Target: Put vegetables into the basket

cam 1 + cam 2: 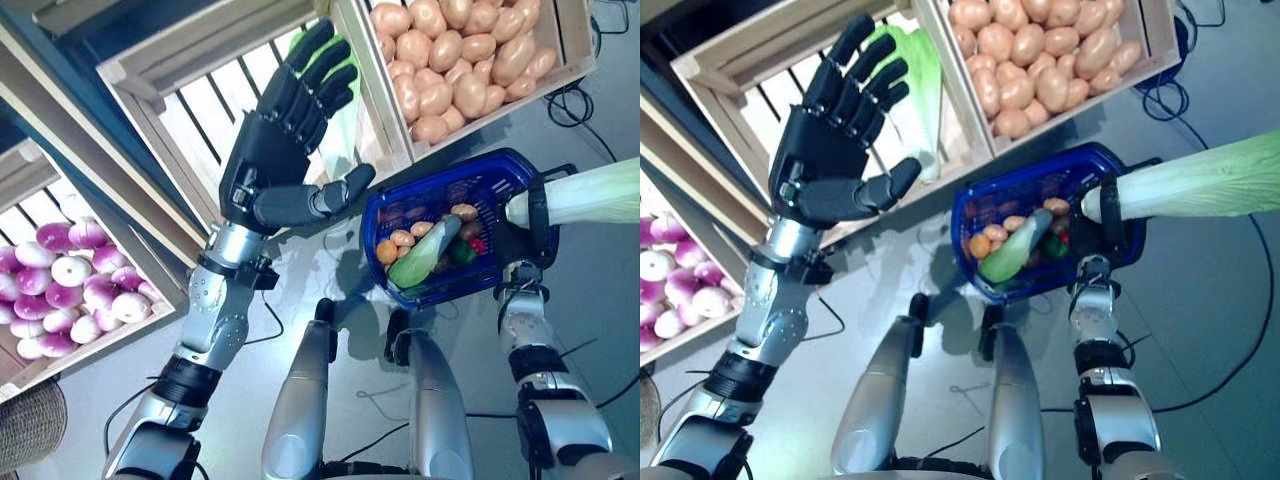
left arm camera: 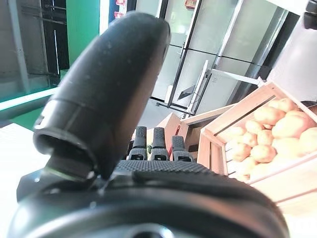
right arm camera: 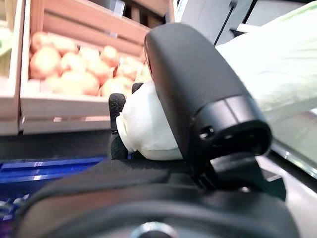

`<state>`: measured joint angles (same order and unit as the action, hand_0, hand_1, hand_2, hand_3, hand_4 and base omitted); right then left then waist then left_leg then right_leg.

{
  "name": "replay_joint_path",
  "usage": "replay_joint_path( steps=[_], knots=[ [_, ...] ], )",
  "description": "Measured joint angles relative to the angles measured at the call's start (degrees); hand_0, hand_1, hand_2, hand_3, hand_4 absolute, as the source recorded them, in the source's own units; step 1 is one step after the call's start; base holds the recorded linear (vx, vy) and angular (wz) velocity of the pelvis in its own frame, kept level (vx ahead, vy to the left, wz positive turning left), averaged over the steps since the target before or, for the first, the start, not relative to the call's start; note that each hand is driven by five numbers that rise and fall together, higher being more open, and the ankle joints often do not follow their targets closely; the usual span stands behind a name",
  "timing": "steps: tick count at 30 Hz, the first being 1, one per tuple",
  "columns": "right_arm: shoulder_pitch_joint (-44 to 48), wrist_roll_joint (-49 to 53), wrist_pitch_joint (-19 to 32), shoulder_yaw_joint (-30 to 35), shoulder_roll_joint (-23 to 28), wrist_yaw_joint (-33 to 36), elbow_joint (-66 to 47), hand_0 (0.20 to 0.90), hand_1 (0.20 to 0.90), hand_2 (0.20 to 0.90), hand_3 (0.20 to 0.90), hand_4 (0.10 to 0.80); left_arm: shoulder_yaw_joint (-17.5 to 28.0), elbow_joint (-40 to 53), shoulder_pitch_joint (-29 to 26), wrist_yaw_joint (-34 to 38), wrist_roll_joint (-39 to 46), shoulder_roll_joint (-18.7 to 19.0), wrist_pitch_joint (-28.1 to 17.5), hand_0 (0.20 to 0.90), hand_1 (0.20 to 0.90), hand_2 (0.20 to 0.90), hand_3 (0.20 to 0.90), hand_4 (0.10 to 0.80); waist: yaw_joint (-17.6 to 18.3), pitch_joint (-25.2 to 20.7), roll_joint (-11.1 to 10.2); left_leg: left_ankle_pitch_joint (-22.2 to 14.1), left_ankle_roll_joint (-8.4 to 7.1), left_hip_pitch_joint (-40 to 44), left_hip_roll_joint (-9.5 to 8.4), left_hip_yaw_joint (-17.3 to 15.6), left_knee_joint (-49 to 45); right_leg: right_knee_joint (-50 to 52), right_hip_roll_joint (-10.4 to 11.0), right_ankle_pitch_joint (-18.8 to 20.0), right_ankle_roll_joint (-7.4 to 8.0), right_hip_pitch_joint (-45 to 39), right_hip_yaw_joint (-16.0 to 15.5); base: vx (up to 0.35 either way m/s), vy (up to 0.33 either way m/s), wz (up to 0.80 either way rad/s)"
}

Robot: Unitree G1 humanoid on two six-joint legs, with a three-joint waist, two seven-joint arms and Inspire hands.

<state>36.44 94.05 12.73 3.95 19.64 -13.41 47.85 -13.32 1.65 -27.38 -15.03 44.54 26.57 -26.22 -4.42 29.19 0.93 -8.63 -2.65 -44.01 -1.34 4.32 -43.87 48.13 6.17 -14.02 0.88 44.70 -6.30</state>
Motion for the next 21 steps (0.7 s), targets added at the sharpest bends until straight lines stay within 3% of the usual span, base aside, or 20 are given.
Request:
replay_joint_path(
  steps=[6, 14, 16, 21],
  knots=[
    [1.26, -6.45, -0.56, -1.17, -0.32, 9.89, 0.97, 0.300, 0.300, 0.300, 0.300, 0.400, -0.03, -0.01, -0.97, 1.62, -1.18, -0.04, -0.14, 0.900, 0.900, 0.900, 0.900, 0.800, -0.56, 0.68, -0.06, -1.25, -0.13, -5.23, -0.33, 0.14, -5.82, 5.65, 0.21, -1.28, -0.26, 5.08, 0.39, 0.013, 0.005, 0.00],
    [5.20, -7.68, -0.11, -2.31, -0.74, 22.84, 3.45, 0.300, 0.300, 0.300, 0.300, 0.400, -1.96, -0.01, -1.82, 2.97, -2.78, 0.18, -0.71, 0.900, 0.900, 0.900, 0.900, 0.800, -1.20, 0.76, 0.17, -3.01, -0.53, -10.80, -0.90, 0.17, -13.18, 13.36, 0.72, -3.26, -0.87, 10.91, 0.95, 0.026, 0.010, 0.00],
    [6.25, -8.69, -1.98, -2.37, -0.80, 27.12, 4.91, 0.300, 0.300, 0.300, 0.300, 0.400, -1.96, 0.00, -1.86, 3.43, -3.06, 0.14, -0.70, 0.900, 0.900, 0.900, 0.900, 0.800, -1.22, 0.78, 0.23, -3.76, -0.90, -11.71, -0.93, 0.21, -14.89, 15.04, 0.93, -3.81, -0.91, 11.93, 1.19, 0.068, 0.056, -0.03],
    [6.83, -8.24, -5.15, -2.42, -1.35, 29.32, 7.73, 0.300, 0.300, 0.300, 0.300, 0.400, -2.14, 0.00, -1.85, 4.15, -3.21, -0.05, -0.62, 0.900, 0.900, 0.900, 0.900, 0.800, -1.18, 0.80, 0.29, -3.79, -0.86, -12.68, -0.97, 0.25, -15.52, 15.76, 0.80, -3.77, -0.92, 13.00, 1.33, 0.012, 0.026, -0.01]
  ],
)
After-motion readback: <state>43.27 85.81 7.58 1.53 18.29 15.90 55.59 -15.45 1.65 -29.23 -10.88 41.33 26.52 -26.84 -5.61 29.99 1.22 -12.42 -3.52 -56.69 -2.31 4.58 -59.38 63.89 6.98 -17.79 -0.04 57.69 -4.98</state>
